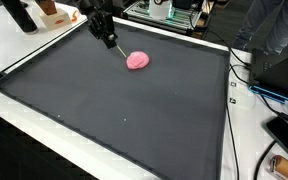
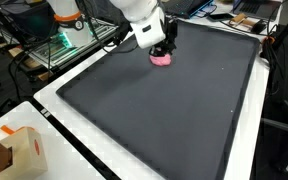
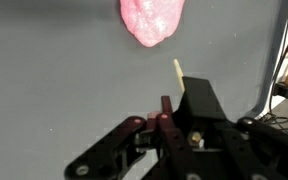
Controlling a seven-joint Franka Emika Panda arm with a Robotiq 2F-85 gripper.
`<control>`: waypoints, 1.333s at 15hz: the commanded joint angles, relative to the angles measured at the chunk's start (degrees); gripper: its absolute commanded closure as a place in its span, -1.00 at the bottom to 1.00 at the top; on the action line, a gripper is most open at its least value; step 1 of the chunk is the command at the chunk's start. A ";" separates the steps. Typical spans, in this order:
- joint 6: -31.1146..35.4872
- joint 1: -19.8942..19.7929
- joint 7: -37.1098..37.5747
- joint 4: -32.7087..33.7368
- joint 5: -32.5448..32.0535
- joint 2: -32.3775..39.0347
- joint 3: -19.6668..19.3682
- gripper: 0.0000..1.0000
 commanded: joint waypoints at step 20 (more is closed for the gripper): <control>-0.27 13.30 43.04 2.96 -53.19 -5.36 7.10 0.51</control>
